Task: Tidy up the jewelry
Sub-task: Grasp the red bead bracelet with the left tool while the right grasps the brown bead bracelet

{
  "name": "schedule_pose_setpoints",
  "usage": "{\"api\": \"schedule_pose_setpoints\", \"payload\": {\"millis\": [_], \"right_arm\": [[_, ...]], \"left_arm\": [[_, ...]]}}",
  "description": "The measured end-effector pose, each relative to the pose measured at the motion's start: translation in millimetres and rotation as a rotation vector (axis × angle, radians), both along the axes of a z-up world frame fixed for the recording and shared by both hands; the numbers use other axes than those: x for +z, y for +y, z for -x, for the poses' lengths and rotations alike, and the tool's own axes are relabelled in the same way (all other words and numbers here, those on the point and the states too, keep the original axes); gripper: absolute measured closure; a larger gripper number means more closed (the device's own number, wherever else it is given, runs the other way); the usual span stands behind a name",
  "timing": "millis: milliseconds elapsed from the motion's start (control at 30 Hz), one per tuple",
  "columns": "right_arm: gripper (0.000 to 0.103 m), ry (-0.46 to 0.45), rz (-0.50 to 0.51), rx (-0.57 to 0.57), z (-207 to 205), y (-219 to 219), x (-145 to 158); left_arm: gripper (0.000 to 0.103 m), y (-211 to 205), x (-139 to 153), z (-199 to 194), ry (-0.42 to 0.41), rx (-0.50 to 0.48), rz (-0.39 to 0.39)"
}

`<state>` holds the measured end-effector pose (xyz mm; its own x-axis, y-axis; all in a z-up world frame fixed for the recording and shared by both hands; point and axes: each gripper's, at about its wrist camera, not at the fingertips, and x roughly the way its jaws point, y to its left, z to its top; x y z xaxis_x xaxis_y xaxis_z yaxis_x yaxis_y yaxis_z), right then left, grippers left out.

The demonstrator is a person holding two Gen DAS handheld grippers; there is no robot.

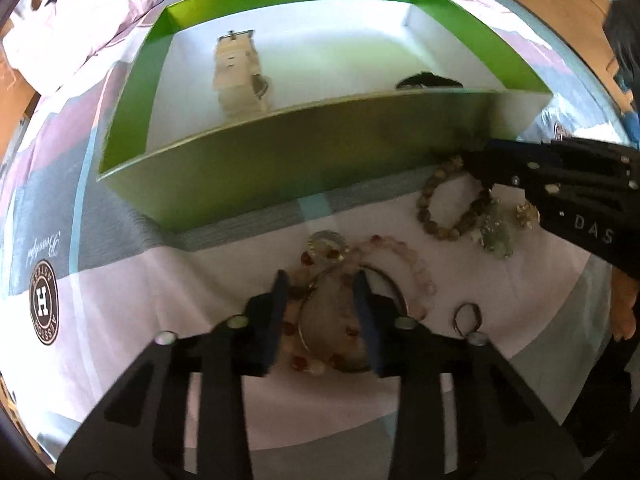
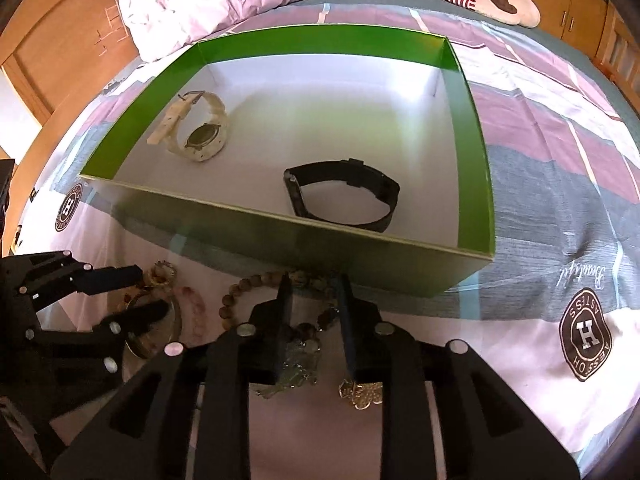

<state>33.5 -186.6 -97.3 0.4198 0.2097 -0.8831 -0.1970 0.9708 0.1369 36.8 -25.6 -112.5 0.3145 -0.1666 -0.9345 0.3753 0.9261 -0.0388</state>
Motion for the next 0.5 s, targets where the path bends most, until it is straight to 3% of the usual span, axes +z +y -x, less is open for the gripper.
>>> {"api": "schedule_pose_setpoints", "payload": {"millis": [100,300,400,500], "right_arm": [[0.080,0.000,0.001,-0.004,0.1,-0.4,0.4],[0.080,0.010,0.006,-0.010,0.8,-0.1,-1.1],[0.079,0.013,0.012,-0.009,0.5,0.5,-2.4],[0.071,0.013,0.022,-0.011,0.5,1.2,-4.0]], "left_arm": [[0.087,9.8,8.0,-5.0,-0.013,0.038,0.041],[0.088,35.0,35.0,-14.7,-0.073,0.112,0.156],[0.088,46.6,34.2,-19.5,-0.069,0.164,0.140],[0.077,52.4,28.0,-25.1,-0.044,0.207,0.108]]}}
